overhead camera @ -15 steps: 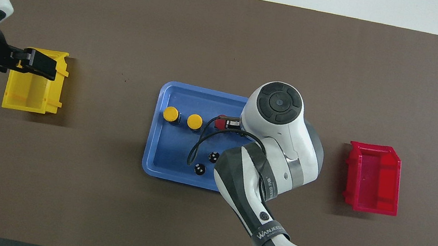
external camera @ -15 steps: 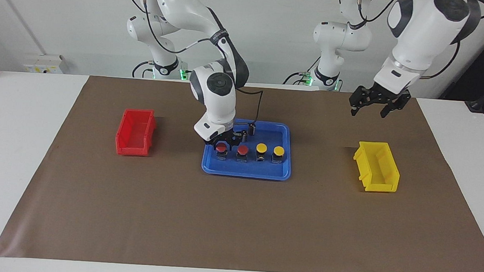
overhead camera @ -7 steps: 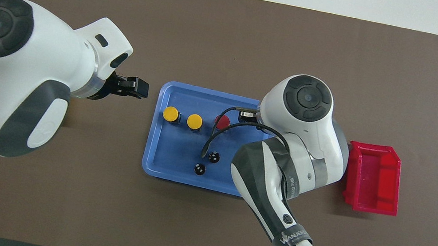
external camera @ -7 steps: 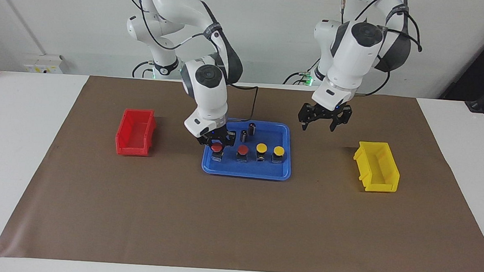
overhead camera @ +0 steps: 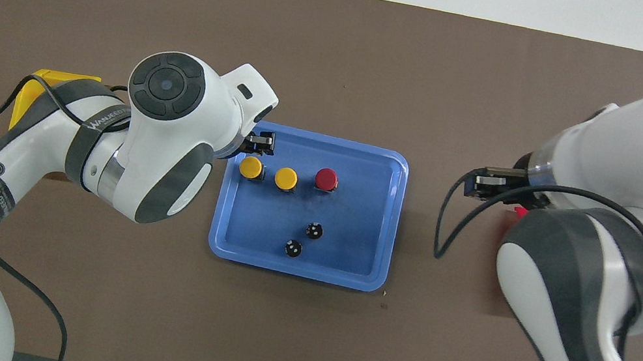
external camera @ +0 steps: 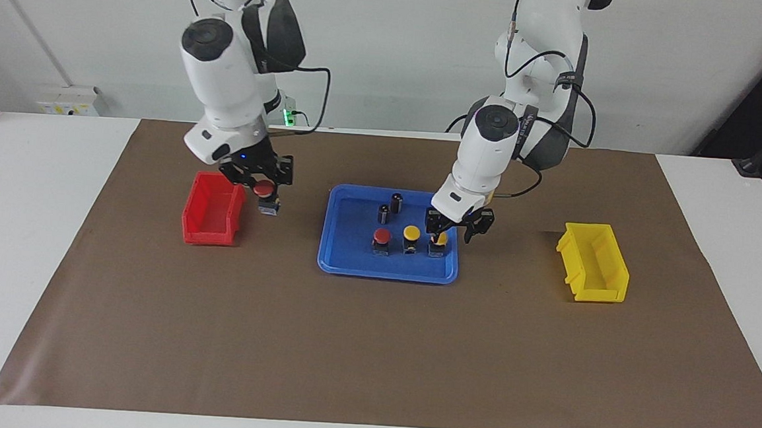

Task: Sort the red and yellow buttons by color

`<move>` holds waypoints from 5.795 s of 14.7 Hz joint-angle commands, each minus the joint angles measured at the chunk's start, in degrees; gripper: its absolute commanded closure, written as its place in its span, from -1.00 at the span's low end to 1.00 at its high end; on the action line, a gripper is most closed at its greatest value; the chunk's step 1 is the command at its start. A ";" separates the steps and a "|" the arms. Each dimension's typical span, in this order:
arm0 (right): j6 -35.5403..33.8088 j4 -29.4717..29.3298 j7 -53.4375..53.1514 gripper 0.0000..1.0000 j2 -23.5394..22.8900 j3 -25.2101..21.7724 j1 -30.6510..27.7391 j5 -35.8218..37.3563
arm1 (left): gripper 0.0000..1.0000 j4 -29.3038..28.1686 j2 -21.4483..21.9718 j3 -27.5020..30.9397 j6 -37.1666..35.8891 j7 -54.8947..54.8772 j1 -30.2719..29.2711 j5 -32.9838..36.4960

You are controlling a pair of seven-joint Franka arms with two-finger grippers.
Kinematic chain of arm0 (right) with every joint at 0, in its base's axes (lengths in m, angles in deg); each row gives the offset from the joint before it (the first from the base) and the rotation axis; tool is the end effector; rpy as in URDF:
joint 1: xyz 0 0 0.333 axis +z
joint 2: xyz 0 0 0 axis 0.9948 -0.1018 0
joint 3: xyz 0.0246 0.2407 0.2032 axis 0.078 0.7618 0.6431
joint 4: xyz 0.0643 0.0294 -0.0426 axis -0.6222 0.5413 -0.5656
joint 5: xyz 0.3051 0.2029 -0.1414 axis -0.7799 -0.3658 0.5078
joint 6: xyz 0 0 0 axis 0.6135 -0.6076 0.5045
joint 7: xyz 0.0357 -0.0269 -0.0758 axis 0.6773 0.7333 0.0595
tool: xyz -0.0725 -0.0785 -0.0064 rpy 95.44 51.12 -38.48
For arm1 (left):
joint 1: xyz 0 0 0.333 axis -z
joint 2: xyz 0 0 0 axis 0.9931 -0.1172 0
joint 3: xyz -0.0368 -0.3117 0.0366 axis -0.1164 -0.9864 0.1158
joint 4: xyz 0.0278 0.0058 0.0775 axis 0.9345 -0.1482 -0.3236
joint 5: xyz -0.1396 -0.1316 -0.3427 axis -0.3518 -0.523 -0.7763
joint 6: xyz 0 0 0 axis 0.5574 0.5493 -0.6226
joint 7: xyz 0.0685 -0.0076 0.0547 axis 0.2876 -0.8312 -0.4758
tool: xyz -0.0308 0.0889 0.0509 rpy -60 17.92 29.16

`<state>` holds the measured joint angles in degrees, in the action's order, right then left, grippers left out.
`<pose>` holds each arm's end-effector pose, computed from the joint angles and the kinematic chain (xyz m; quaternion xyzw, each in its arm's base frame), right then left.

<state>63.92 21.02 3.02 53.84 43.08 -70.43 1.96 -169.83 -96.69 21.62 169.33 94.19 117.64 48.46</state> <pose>0.5285 0.0894 0.5136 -0.9990 -0.0260 0.0257 0.0269 0.5243 -0.3276 0.3922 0.9995 -0.0190 0.0190 0.0194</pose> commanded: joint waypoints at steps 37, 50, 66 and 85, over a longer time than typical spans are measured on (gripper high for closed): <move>-2.80 -5.11 12.53 -0.48 -5.95 1.20 -9.70 -0.54 | 0.97 -11.59 9.91 3.11 -2.09 -32.38 -29.01 6.95; 7.81 -26.35 -28.11 -0.84 -28.38 1.11 19.85 0.16 | -0.81 -8.47 9.04 3.11 -3.81 -33.26 -29.89 6.95; 20.73 -8.86 -28.11 -0.48 -25.14 1.72 23.63 -0.01 | -1.00 2.73 10.97 0.91 -18.08 -31.60 -25.76 2.14; 14.59 -9.13 -23.20 0.34 -18.39 1.11 19.34 0.16 | -1.00 1.23 -1.94 0.91 4.06 0.57 2.18 -3.68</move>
<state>82.25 10.24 -23.66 29.81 43.92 -47.78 1.98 -168.41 -97.60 21.58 171.22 92.87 117.46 45.57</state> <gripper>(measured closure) 0.577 0.000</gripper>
